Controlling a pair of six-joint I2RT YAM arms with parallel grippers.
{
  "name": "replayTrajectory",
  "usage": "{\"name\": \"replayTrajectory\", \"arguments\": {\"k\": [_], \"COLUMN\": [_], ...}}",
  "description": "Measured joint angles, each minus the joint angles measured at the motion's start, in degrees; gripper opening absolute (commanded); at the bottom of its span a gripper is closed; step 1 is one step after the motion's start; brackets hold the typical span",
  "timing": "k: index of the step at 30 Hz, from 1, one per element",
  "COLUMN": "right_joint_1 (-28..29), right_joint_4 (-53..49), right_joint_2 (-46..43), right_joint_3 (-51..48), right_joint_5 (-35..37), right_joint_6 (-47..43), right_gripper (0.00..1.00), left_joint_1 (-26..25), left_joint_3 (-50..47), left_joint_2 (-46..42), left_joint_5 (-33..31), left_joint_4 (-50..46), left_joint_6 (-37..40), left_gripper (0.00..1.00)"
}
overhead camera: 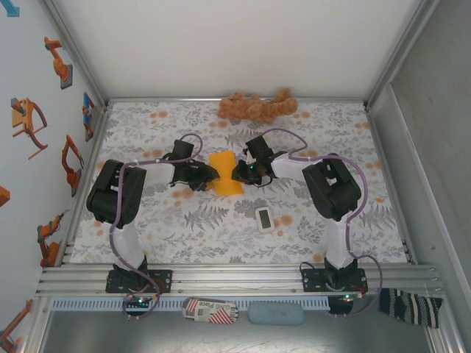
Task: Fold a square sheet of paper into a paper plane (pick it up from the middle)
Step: Third fold the triangle at the center of the table.
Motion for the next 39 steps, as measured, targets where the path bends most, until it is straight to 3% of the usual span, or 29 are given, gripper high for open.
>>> {"name": "replayTrajectory", "arguments": {"k": [12,16,24,26,29,30,33,39], "right_joint_1": [0.0,-0.2,-0.7,-0.7,-0.7,-0.6,0.1,4.3], "right_joint_4": [1.4,1.7,2.3,4.2,7.8,8.7,10.6,12.6], "right_joint_2": [-0.5,-1.2,-11.5,-15.1,-19.6,-20.7,-22.0,-22.2], "right_joint_3": [-0.9,-1.3,-4.6,-6.6,-10.9,-12.4,-15.5,-17.4], "right_joint_5": [0.0,0.5,4.7,5.7,6.7,7.1,9.0,12.9], "right_joint_6": [0.0,-0.2,-7.8,-10.7,-14.5,-16.0,-19.9,-29.2], "right_gripper": [0.23,0.29,0.56,0.68,0.97,0.99,0.99,0.88], "left_joint_1": [0.9,0.9,0.9,0.9,0.9,0.9,0.9,0.9], "left_joint_3": [0.6,0.6,0.6,0.6,0.6,0.6,0.6,0.6], "left_joint_2": [1.1,1.1,0.7,0.2,-0.9,-1.2,-1.9,-2.1], "left_joint_5": [1.1,1.2,1.2,1.2,1.1,1.1,1.1,1.1], "left_joint_4": [1.6,1.9,1.9,1.9,2.1,2.2,2.2,2.1], "left_joint_6": [-1.3,-1.8,-3.7,-4.3,-5.5,-5.7,-6.5,-7.0], "left_gripper": [0.11,0.08,0.06,0.06,0.06,0.06,0.06,0.06]}}
